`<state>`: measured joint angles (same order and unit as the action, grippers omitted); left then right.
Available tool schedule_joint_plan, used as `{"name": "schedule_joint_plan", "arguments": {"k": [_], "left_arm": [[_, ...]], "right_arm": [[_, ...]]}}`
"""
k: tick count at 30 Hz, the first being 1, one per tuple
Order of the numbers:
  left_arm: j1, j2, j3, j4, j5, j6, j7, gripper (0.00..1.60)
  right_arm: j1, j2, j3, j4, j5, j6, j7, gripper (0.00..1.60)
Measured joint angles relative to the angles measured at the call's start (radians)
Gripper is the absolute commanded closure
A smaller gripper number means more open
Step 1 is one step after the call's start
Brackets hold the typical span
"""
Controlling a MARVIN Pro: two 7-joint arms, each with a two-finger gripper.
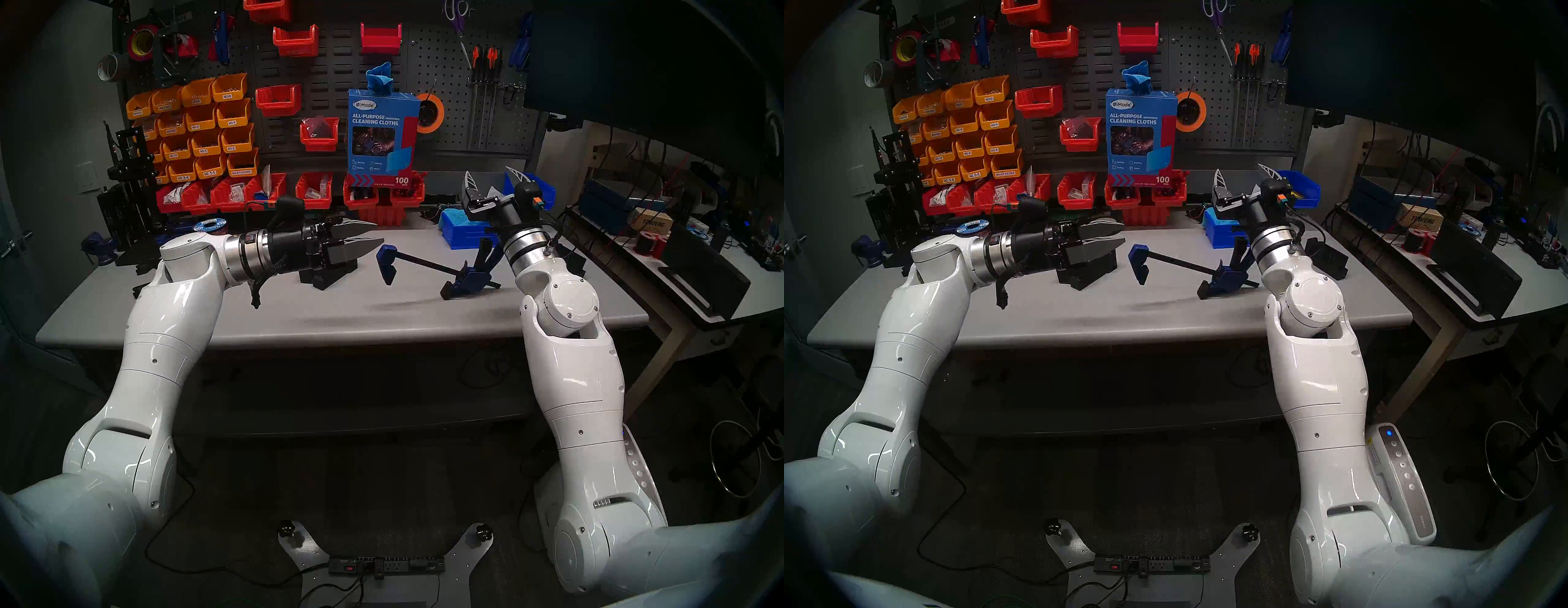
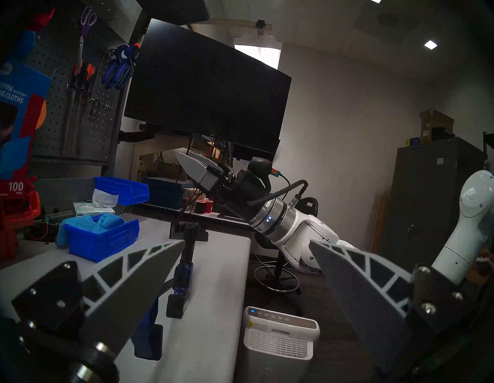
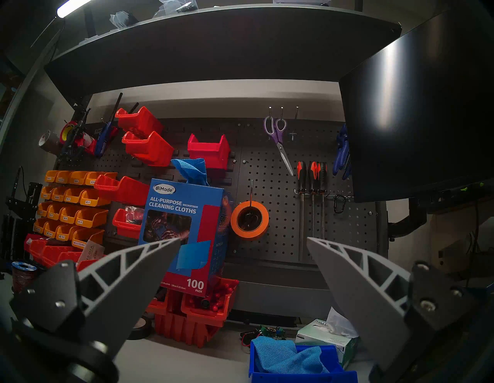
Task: Clamp the two 3D printed pieces together with the clamp
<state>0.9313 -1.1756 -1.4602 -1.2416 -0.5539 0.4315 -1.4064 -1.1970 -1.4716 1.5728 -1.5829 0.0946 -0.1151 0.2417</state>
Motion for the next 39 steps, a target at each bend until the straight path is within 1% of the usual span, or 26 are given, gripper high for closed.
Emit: {"name": "schedule_joint_plan", "arguments": {"k": [4, 7, 11, 16, 21, 31, 39], "left_arm": [[-0.005, -0.004, 0.021, 0.000, 0.004, -0.002, 0.001, 0.00], [-0.007, -0.005, 0.030, 0.001, 0.012, -0.018, 0.000, 0.00], [-0.008, -0.012, 0.029, 0.008, 0.025, -0.065, 0.010, 0.00], [-0.007, -0.024, 0.022, 0.019, 0.053, -0.135, 0.056, 0.00], [-0.003, -0.032, 0.020, 0.026, 0.070, -0.170, 0.079, 0.00], [0.016, -0.048, 0.021, 0.034, 0.088, -0.209, 0.115, 0.00], [0.034, -0.056, 0.024, 0.036, 0.093, -0.220, 0.130, 0.00]], "right_arm": [[0.000, 0.000, 0.000, 0.000, 0.000, 0.000, 0.000, 0.00], [0.000, 0.000, 0.000, 0.000, 0.000, 0.000, 0.000, 0.00], [0.000, 0.000, 0.000, -0.001, 0.000, 0.000, 0.000, 0.00], [0.000, 0.000, 0.000, -0.001, 0.000, 0.000, 0.000, 0.00], [0.000, 0.000, 0.000, -0.001, 0.000, 0.000, 0.000, 0.00], [0.000, 0.000, 0.000, -0.002, -0.001, 0.000, 0.000, 0.00], [0.000, 0.000, 0.000, -0.002, -0.001, 0.000, 0.000, 0.00]]}}
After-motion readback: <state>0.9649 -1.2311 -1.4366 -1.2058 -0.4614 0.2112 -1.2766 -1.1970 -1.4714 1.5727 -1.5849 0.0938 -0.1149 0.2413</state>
